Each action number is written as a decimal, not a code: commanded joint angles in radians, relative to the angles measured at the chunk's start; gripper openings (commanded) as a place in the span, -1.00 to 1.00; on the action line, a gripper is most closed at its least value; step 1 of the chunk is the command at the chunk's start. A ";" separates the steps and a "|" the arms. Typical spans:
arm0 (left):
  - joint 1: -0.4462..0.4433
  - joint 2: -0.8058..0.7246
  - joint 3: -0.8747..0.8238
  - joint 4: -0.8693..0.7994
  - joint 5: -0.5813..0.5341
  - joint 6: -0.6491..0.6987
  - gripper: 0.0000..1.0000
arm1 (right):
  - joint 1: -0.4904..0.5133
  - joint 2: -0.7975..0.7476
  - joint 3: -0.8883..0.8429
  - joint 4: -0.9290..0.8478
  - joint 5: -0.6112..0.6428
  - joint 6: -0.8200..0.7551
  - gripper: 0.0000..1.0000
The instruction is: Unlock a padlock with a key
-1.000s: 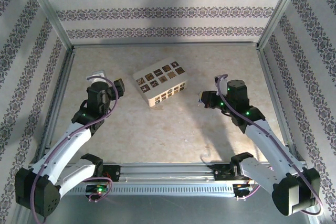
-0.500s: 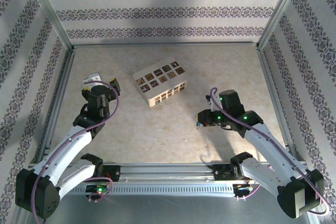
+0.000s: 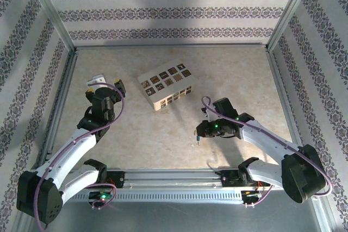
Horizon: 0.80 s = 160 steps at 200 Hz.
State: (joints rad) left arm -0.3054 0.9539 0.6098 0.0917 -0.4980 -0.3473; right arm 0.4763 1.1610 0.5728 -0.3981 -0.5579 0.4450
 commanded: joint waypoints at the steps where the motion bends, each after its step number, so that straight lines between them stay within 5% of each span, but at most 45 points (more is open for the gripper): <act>1: 0.012 -0.002 0.001 0.025 0.010 0.003 0.93 | 0.013 0.042 -0.004 0.071 -0.050 -0.003 -1.00; 92: 0.014 0.008 0.015 0.017 0.017 0.002 0.94 | 0.015 0.305 0.039 0.188 -0.080 -0.024 -0.97; 160: 0.013 0.005 0.005 0.010 0.009 -0.001 0.95 | 0.015 0.324 0.045 0.206 -0.047 -0.019 -0.70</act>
State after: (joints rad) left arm -0.3054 0.9607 0.6098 0.0914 -0.4797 -0.3473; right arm 0.4808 1.4879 0.5938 -0.2081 -0.6174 0.4385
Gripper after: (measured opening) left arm 0.972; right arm 0.138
